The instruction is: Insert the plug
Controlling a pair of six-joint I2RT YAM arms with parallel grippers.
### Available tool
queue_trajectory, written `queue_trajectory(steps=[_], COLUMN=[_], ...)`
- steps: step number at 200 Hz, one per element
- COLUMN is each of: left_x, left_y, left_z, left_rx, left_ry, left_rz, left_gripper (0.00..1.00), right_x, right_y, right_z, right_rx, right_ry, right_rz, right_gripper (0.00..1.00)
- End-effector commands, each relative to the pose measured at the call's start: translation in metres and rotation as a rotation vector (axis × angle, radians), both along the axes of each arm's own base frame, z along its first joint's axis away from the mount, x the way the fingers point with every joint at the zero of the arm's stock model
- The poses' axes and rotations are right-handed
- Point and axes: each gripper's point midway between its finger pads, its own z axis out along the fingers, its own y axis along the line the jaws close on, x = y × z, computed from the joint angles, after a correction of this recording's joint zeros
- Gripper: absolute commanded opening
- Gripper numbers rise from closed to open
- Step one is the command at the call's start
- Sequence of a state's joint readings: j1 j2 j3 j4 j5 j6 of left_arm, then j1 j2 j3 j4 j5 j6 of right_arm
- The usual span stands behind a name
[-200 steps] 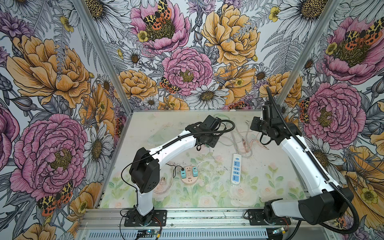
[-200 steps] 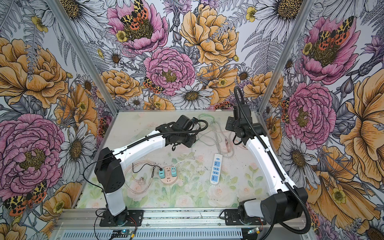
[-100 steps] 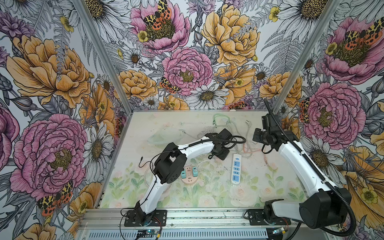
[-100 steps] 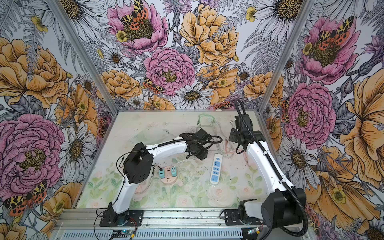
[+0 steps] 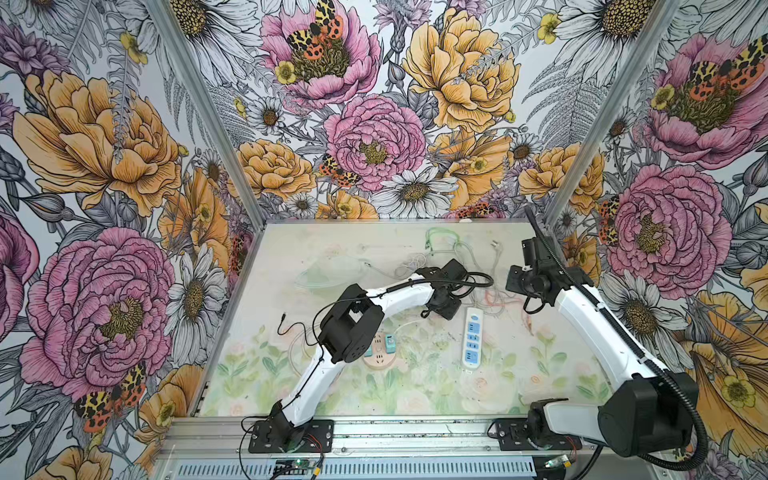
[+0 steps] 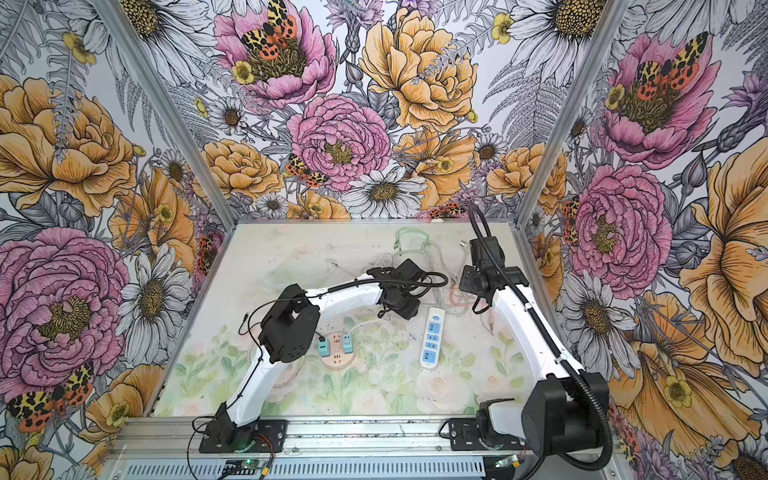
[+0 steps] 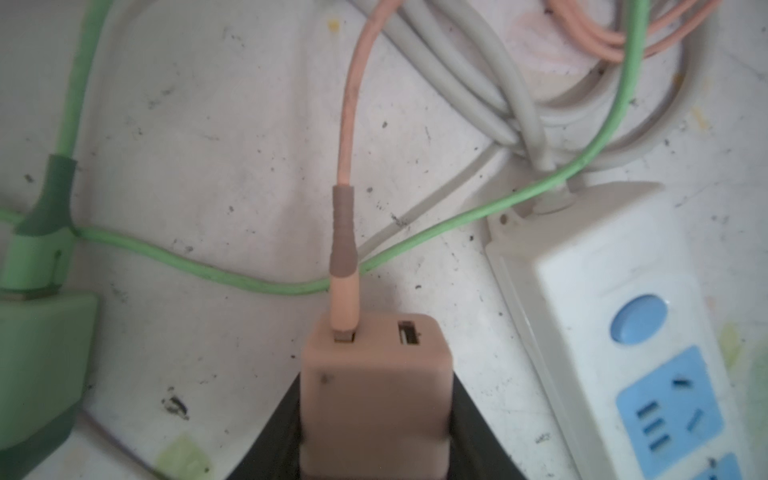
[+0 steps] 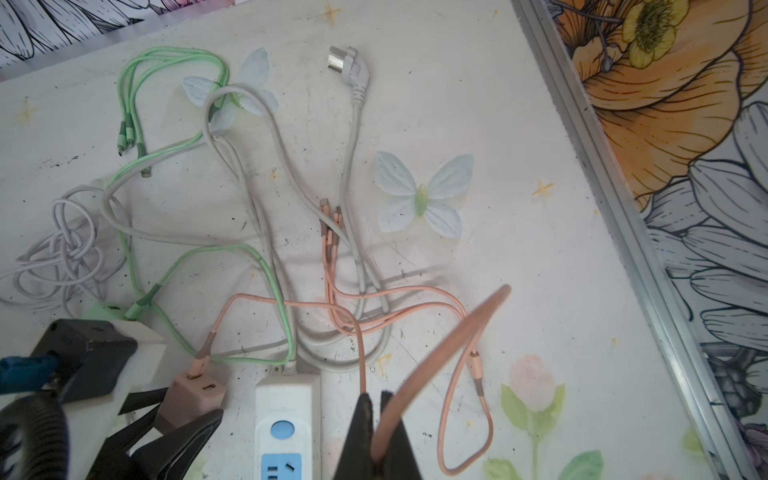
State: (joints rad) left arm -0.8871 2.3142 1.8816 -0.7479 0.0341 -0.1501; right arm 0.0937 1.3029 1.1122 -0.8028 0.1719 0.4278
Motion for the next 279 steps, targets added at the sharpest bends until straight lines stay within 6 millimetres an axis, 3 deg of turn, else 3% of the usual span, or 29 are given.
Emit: queue_trajectory(steps=[1, 27, 87, 114, 156, 219, 252, 279], left_x=[0.017, 0.025, 0.044, 0.054, 0.062, 0.075, 0.08, 0.077], left_y=[-0.016, -0.026, -0.043, -0.045, -0.046, -0.043, -0.041, -0.036], left_z=[0.017, 0.019, 0.009, 0.0, 0.005, -0.006, 0.005, 0.035], left_rx=[-0.053, -0.074, -0.091, -0.08, -0.088, -0.073, -0.087, -0.104], left_ry=[-0.063, -0.072, -0.097, -0.118, -0.138, -0.149, -0.161, -0.189], left_rz=[0.019, 0.018, 0.043, 0.059, 0.08, 0.1, 0.096, 0.081], left_gripper=[0.37, 0.37, 0.38, 0.38, 0.38, 0.53, 0.58, 0.58], right_x=[0.003, 0.001, -0.002, -0.004, -0.007, -0.01, -0.011, -0.013], right_y=[-0.004, -0.006, -0.003, -0.003, -0.001, 0.001, -0.002, -0.009], right_z=[-0.012, -0.023, -0.028, -0.027, -0.027, -0.035, -0.039, -0.041], right_rx=[-0.004, 0.003, 0.035, 0.042, 0.055, 0.068, 0.057, 0.046], right_ry=[0.012, 0.037, 0.039, 0.036, 0.032, 0.05, 0.06, 0.062], right_rz=[-0.015, -0.021, -0.029, -0.027, -0.021, -0.028, -0.043, -0.072], right_gripper=[0.0, 0.0, 0.0, 0.0, 0.0, 0.0, 0.0, 0.0])
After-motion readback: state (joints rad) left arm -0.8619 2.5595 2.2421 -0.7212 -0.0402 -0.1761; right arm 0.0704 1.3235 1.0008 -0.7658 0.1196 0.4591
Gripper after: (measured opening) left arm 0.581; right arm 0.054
